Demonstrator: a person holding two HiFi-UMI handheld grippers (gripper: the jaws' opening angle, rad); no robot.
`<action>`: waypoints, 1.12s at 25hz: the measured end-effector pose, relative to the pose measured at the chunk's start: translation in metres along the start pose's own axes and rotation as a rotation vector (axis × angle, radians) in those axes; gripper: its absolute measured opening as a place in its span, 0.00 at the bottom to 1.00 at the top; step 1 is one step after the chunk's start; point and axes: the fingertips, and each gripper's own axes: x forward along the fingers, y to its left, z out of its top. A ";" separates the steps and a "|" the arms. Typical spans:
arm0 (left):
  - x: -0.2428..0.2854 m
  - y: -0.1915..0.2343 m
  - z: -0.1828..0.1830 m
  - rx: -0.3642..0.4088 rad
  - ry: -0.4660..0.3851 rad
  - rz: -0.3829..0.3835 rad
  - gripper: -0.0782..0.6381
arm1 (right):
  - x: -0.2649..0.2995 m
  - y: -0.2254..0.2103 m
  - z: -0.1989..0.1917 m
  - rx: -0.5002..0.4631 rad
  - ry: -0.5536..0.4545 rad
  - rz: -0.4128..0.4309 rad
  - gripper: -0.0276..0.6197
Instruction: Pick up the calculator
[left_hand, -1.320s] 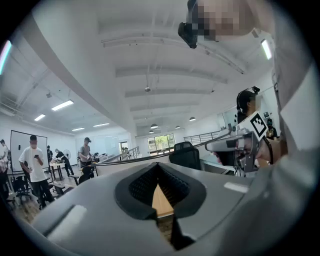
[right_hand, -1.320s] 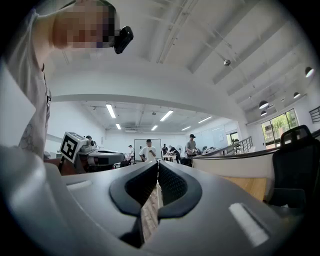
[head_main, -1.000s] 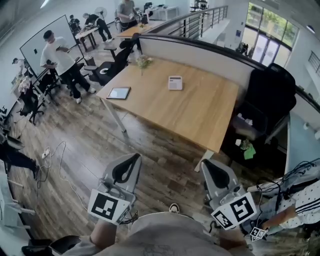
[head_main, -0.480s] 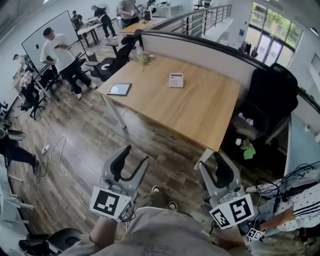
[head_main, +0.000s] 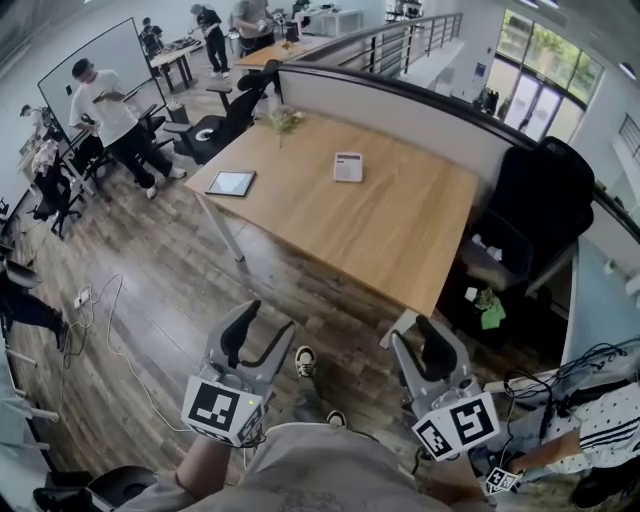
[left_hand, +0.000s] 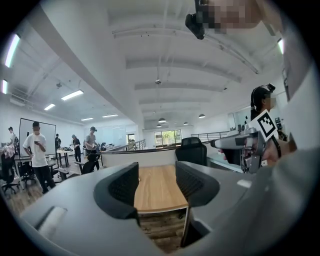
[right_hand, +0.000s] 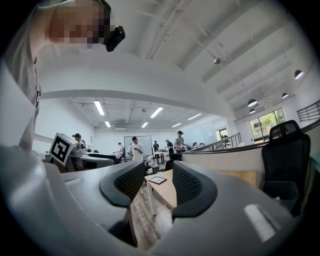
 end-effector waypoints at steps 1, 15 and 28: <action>0.005 0.004 -0.003 -0.005 0.006 -0.001 0.43 | 0.005 -0.003 -0.003 0.002 0.008 -0.003 0.31; 0.106 0.127 -0.010 -0.031 0.011 -0.013 0.43 | 0.152 -0.042 0.000 -0.009 0.081 -0.026 0.12; 0.208 0.256 0.001 0.018 -0.019 -0.073 0.43 | 0.288 -0.063 0.009 -0.012 0.068 -0.066 0.08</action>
